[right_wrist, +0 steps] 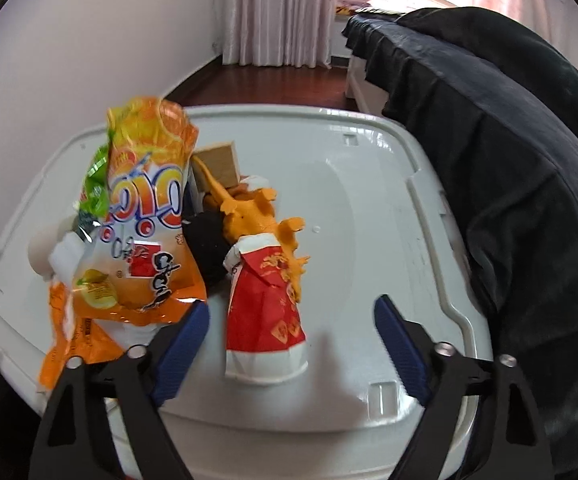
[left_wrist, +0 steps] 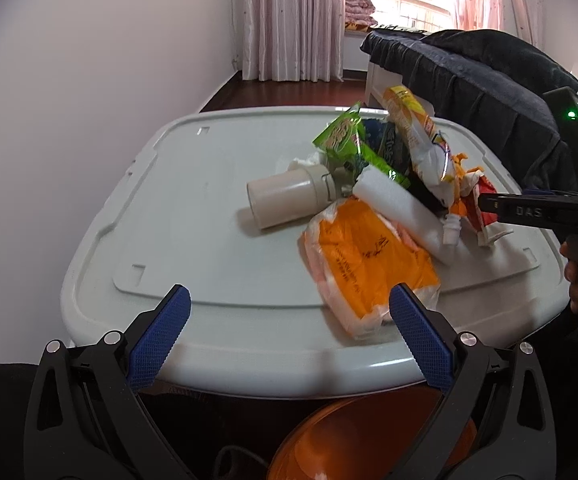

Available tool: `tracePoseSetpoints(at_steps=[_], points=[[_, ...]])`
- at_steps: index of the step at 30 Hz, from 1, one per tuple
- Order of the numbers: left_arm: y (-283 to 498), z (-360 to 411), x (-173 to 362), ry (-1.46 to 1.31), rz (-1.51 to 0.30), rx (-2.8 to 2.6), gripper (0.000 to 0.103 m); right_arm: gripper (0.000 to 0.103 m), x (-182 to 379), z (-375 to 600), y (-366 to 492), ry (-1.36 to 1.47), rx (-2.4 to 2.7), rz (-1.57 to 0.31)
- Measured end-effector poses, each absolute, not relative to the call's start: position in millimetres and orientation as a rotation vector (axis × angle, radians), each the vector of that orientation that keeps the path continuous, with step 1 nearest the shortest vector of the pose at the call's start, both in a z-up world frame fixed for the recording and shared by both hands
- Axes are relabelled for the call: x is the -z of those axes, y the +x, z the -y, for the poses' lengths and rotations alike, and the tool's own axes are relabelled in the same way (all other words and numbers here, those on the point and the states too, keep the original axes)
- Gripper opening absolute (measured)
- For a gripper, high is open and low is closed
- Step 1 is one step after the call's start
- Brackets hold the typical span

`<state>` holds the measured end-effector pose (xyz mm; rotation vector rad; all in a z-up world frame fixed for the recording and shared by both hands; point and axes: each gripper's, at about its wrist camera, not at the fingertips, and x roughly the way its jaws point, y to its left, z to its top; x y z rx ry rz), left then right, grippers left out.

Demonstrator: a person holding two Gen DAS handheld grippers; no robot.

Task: Collect trash
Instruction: 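Grasp the orange plastic bag with the left tool while the right tool grasps the red paper cup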

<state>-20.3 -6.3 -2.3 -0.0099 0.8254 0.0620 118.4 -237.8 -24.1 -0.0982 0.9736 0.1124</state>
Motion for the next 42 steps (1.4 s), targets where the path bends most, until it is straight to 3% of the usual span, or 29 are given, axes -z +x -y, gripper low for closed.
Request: tracePoseSetpoints(at_steps=[7, 13, 15, 19, 24, 42], points=[[-22, 4, 4, -0.016, -0.836, -0.065, 0.097, 0.076, 35, 236, 130, -0.092, -0.116, -1.01], [-22, 7, 6, -0.003, -0.837, -0.058, 0.097, 0.068, 47, 236, 144, -0.068, -0.123, -1.045], [-21, 6, 7, -0.009, -0.841, -0.059, 0.097, 0.063, 51, 235, 150, -0.061, -0.131, -1.058], [-21, 3, 9, -0.028, -0.845, -0.065, 0.097, 0.04, 64, 225, 157, -0.083, -0.146, -1.098], [-22, 2, 11, -0.043, -0.837, -0.067, 0.097, 0.026, 62, 221, 156, -0.085, -0.169, -1.086], [-8, 51, 15, -0.026, -0.875, -0.03, 0.097, 0.024, -1, 262, 82, -0.01, -0.218, -0.875]])
